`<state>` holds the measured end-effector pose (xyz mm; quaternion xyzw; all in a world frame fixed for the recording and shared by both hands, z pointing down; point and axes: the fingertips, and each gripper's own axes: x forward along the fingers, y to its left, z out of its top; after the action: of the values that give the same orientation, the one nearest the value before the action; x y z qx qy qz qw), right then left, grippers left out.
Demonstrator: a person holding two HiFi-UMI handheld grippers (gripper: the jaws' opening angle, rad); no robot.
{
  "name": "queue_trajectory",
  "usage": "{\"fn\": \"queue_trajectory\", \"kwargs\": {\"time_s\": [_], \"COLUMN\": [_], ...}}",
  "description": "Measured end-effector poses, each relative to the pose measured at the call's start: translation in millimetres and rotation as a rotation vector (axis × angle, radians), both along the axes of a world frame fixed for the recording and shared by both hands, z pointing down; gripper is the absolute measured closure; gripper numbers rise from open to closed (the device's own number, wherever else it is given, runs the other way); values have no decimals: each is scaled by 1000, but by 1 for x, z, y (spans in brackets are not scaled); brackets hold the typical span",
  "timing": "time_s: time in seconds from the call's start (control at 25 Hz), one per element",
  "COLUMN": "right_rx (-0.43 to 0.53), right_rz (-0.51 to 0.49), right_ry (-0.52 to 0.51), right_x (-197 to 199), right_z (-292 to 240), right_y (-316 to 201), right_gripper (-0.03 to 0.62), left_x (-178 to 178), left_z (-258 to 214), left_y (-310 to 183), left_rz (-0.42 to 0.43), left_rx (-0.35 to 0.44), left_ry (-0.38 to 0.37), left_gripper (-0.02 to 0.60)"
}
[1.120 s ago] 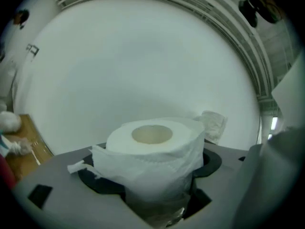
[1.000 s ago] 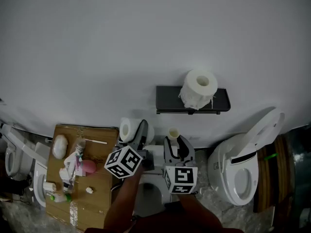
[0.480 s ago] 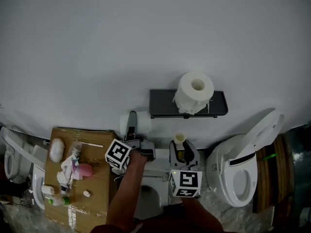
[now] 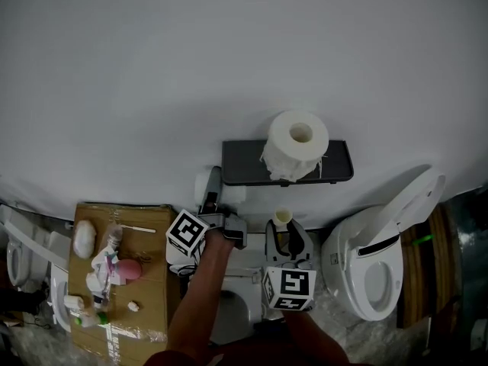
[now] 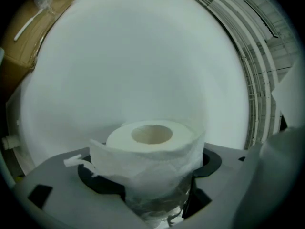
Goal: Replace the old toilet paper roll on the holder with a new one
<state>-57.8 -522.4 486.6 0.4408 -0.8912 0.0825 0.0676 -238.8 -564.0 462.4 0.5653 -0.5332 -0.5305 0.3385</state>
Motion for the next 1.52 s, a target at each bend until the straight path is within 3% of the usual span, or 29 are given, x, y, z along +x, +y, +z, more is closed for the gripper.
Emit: {"fn": "queue_trajectory", "kwargs": {"time_s": [0.64, 1.0, 1.52], "right_rx": [-40, -35, -3], "right_rz": [126, 127, 116], "right_ry": [-20, -27, -31], "right_x": [62, 66, 71], "right_z": [11, 7, -13], "right_y": [-14, -8, 21], "right_gripper": [433, 433, 433], "left_x": [81, 85, 95], "left_z": [20, 17, 31], "left_y": [-46, -37, 23], "left_rz": [120, 109, 106], "left_rx": [32, 84, 74], "left_ry": [93, 109, 186], "left_gripper": [152, 150, 118]}}
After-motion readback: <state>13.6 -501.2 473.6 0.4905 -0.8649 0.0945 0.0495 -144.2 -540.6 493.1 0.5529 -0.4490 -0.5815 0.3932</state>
